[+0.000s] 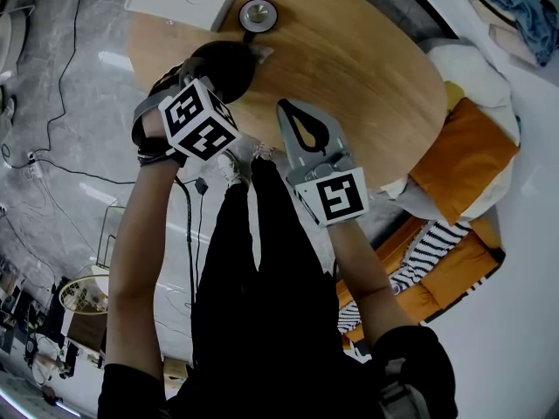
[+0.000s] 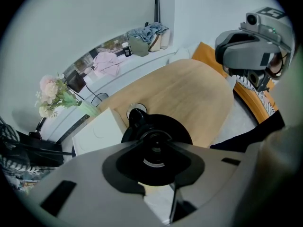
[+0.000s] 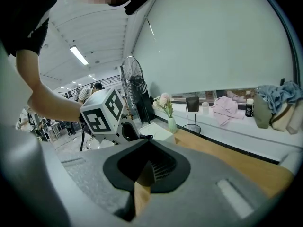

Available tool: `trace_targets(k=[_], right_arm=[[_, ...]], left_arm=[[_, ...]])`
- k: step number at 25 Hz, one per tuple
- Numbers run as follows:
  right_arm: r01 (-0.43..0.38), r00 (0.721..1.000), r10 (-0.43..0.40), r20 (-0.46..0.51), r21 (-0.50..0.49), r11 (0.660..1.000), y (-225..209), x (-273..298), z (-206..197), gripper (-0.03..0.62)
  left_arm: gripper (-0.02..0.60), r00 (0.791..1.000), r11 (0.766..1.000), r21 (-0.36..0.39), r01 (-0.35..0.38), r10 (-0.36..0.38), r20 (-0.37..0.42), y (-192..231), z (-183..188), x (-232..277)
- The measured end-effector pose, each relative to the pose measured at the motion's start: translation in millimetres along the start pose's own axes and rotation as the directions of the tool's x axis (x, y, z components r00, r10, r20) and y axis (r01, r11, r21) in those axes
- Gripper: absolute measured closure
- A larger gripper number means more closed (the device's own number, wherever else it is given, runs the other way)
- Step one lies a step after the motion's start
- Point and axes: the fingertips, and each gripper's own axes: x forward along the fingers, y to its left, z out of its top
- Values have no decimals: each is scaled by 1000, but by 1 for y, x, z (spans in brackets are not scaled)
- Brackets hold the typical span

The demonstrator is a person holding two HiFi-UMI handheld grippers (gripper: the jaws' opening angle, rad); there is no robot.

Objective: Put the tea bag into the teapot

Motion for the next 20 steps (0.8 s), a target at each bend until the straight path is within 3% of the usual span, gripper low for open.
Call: trace_targets(k=[16,20], right_arm=[[36,999,-36,19,-31,999,37,-30,10,589],[41,993,-36,117,-39,998,54,-38,34,589]], left_arm=[[494,996,1000,-17,-25,27,90,-5,-6,-32],[534,992,999,-34,-40,44,119,-3,-10,-37]])
